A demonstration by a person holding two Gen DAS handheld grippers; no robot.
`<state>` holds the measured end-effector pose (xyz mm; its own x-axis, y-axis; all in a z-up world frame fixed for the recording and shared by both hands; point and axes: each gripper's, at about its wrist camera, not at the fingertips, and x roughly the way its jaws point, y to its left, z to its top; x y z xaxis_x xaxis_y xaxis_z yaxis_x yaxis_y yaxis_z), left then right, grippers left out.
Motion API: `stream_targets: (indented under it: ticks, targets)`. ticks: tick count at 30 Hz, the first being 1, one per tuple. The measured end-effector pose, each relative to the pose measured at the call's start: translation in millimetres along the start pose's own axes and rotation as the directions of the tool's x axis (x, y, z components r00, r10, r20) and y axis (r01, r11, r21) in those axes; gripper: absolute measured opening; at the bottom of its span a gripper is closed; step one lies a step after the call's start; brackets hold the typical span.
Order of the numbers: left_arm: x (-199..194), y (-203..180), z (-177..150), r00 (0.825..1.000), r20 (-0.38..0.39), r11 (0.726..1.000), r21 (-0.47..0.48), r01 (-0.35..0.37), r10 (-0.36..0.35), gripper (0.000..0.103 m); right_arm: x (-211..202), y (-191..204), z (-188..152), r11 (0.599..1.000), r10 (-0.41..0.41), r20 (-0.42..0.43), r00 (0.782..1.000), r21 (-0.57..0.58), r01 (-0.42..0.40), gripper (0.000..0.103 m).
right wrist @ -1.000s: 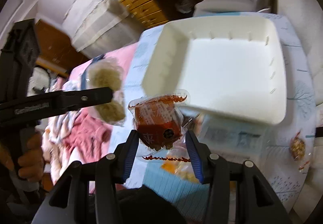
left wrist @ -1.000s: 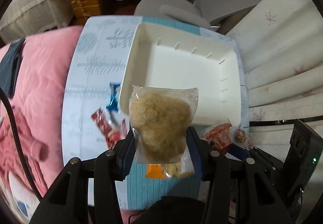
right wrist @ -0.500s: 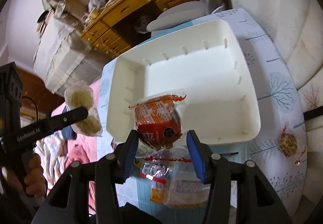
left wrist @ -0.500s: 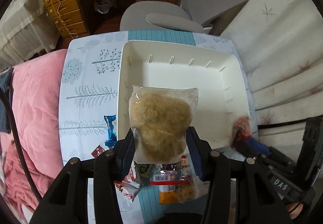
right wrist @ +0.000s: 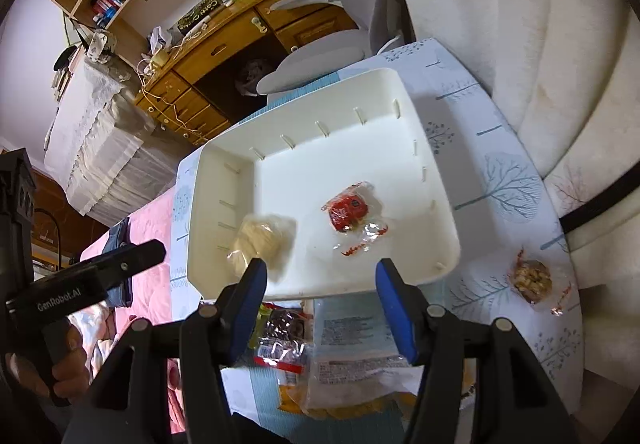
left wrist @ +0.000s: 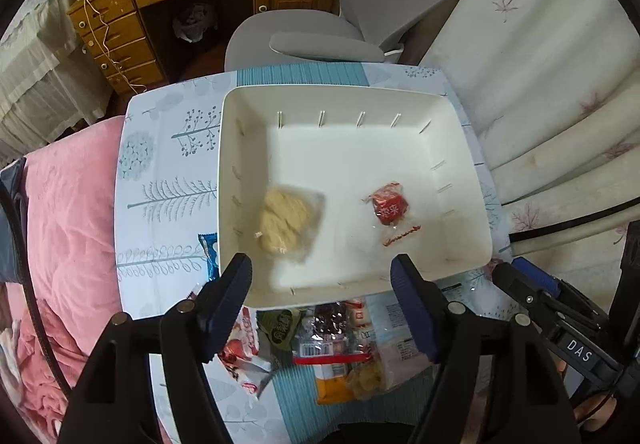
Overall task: Organize snacks
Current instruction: 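Move right tool to the small nut bag while left tool reaches the white printed bag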
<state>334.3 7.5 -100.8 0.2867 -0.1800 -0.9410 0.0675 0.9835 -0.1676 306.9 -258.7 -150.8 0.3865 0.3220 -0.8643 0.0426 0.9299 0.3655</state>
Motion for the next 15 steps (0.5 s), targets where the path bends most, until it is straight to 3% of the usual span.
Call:
stream_targets:
  ticks: [15]
  targets:
    - [-18,-50,-67,0.999,0.013,0.999,-0.036,0.033,-0.033,0.074,-51,-50,-28,1.000,-0.014,0.020,1.000,-0.006,0.014,0.057]
